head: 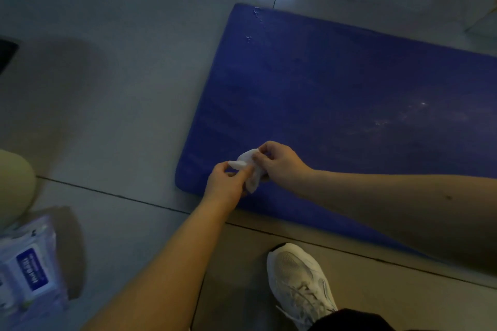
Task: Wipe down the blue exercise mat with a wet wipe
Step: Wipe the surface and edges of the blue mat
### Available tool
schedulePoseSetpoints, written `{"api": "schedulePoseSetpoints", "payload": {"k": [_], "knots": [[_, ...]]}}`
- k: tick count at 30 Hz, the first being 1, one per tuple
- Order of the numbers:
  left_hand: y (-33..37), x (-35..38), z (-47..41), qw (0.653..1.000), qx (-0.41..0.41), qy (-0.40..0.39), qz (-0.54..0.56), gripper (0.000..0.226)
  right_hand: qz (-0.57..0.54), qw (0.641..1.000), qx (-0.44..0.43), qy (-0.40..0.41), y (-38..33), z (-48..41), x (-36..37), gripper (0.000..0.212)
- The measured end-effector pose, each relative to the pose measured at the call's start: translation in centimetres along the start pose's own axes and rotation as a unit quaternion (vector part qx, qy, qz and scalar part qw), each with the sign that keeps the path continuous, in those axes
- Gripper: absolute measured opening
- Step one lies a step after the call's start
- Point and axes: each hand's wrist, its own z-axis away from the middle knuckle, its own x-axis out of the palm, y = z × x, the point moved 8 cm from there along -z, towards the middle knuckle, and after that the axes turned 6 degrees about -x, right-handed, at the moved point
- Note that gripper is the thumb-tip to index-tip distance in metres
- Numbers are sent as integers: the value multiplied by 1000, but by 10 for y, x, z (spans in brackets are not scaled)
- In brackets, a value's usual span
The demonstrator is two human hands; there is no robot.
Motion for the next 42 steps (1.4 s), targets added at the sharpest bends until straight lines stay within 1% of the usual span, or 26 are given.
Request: {"api": "schedulePoseSetpoints", "payload": {"k": [1,3,7,10,12,13,14,16,17,18,21,22,23,25,27,29,31,34,35,37,38,40,41,42], "knots": [[1,-3,1,1000,14,12,-21,58,-3,1000,2,-2,1,1,1,16],[2,-9,2,999,31,27,-26,57,2,1000,6,17,3,0,-3,16],[2,-11,2,1000,3,2,29,55,22,997,21,69,5,0,-15,21],[6,-13,0,1000,6,6,29,42,46,995,23,80,3,2,-18,23],[9,-16,-2,1000,19,20,9,39,-4,998,39,51,9,3,-11,26],[10,-16,-2,999,23,24,9,38,-47,998,49,19,11,4,-4,31],[11,-17,-1,999,31,26,7,38,-71,996,57,-15,12,5,4,41],[13,-17,3,998,47,26,-16,42,-44,996,56,-55,14,7,11,60],[12,-16,4,999,40,24,-16,43,-24,997,50,-59,15,7,11,62],[9,-16,4,1000,14,20,0,43,-12,997,45,-54,16,6,11,59],[-6,-5,10,991,-109,-34,73,42,-26,997,53,-42,21,7,8,48],[-9,-2,12,990,-115,-51,61,40,-33,997,59,-41,21,9,8,47],[-10,-1,12,993,-102,-56,31,38,-29,997,64,-37,21,10,8,48],[-10,-6,10,998,-44,-27,-27,41,-9,998,66,-12,23,9,3,52],[-3,-13,11,1000,8,10,-21,42,-19,997,73,28,25,9,-3,57],[1,-15,11,999,45,16,-16,46,-31,995,80,48,30,10,-7,58],[5,-14,15,997,71,12,-29,51,-29,995,81,43,28,13,-7,57],[14,-16,22,989,126,28,-77,51,-41,994,89,48,28,16,-6,51],[18,-16,25,982,153,37,-102,48,-55,993,99,45,29,17,-4,48],[24,-18,26,967,197,64,-151,33,-67,991,111,9,30,19,1,39],[25,-19,25,957,212,84,-180,23,-51,993,103,-22,28,20,3,34],[26,-22,22,939,223,120,-234,9,27,995,57,-72,24,20,5,26],[27,-22,20,935,222,126,-247,5,90,993,10,-78,19,21,3,28],[27,-21,19,936,221,117,-249,3,155,984,-53,-73,12,21,1,35]]}}
